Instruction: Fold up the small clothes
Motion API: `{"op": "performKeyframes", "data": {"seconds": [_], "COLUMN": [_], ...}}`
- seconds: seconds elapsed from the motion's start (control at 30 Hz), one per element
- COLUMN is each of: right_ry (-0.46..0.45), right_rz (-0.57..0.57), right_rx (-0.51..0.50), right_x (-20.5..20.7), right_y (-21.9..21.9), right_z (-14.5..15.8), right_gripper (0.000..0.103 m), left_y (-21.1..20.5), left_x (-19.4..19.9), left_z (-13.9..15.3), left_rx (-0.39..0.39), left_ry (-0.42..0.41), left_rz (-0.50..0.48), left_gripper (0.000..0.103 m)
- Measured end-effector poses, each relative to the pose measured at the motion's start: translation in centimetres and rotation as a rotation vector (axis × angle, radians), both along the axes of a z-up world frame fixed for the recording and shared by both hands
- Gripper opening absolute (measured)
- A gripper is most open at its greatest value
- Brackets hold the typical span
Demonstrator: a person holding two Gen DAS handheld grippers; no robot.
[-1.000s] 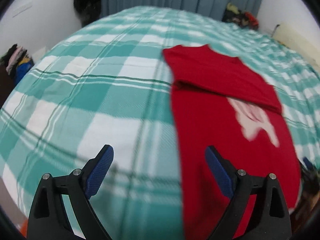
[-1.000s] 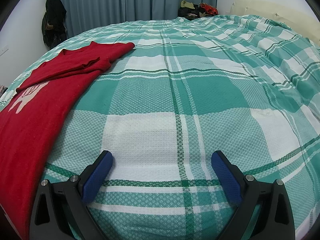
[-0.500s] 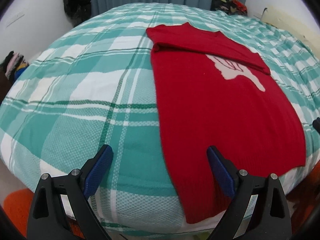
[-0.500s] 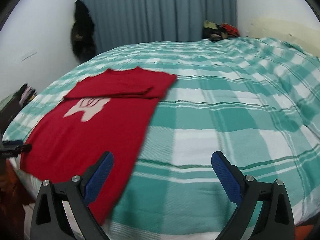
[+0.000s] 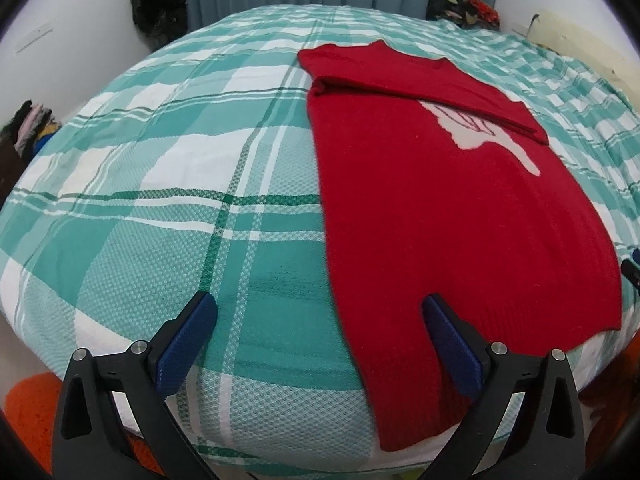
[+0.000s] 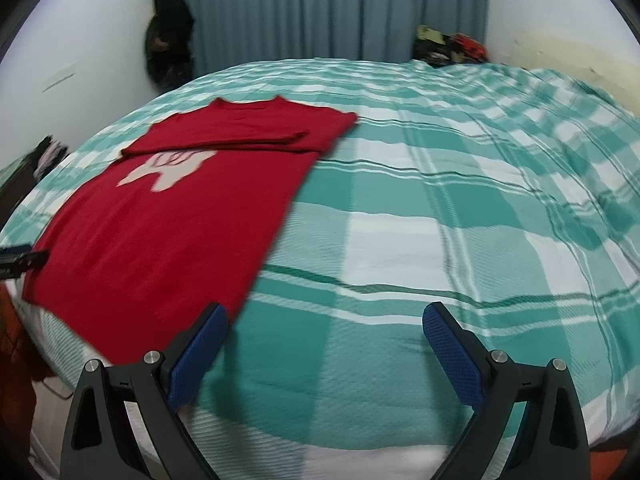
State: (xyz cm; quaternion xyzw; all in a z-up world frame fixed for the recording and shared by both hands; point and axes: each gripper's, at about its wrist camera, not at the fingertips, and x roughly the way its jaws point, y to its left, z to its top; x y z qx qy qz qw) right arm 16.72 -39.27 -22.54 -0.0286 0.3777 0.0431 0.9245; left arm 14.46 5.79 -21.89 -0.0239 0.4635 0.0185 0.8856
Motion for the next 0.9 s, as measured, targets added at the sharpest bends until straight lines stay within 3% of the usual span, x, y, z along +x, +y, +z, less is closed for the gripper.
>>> {"op": "performKeyframes", "data": {"seconds": [0.17,0.3,0.5,0.53,0.6,0.63,0.7,0.8,0.9], "right_ry": [0.088,0.099,0.090,0.080,0.064,0.064,0.123,0.277,0.381], "right_rz": [-0.076,-0.088,-0.165,-0.173,-0.138,-0.090,0.041,0.151,0.183], "right_rx": [0.028,0.066,0.071,0.089,0.186,0.274,0.519,0.744,0.798], "right_x": [0.9,0.8,0.0,-0.3,-0.9,-1.3,-1.7,-1.4,-0.8], "right_y": [-2.1,-3.0,-4.5,-4.9,-5.4,-5.4,-5.0,-3.7,-2.6], "right_z": [-1.9,-2.2,-0.6,-0.1,1.1,1.7,1.6,-0.6,-2.6], "right_gripper": [0.099,0.100,0.100,0.100,0.099,0.098,0.093,0.075,0.063], "left_y": [-0.1,0.2,3.4,4.1,5.0,5.1,4.6,2.9,1.6], "left_x": [0.0,-0.1,-2.2,-2.5,-3.0,-3.1,-2.9,-2.2,-1.8], "left_z": [-0.2,0.1,2.0,2.2,2.3,2.1,1.6,0.9,0.6], "left_rx": [0.007,-0.002,-0.047,-0.085,-0.205,-0.295,-0.396,-0.400,-0.395], "left_ry": [0.001,0.016,0.005,0.005,0.007,0.020,0.055,0.092,0.111], "left_rz": [0.001,0.004,0.125,0.141,0.129,0.095,0.032,-0.051,-0.104], "left_gripper": [0.103,0.103,0.102,0.101,0.101,0.101,0.099,0.091,0.083]}}
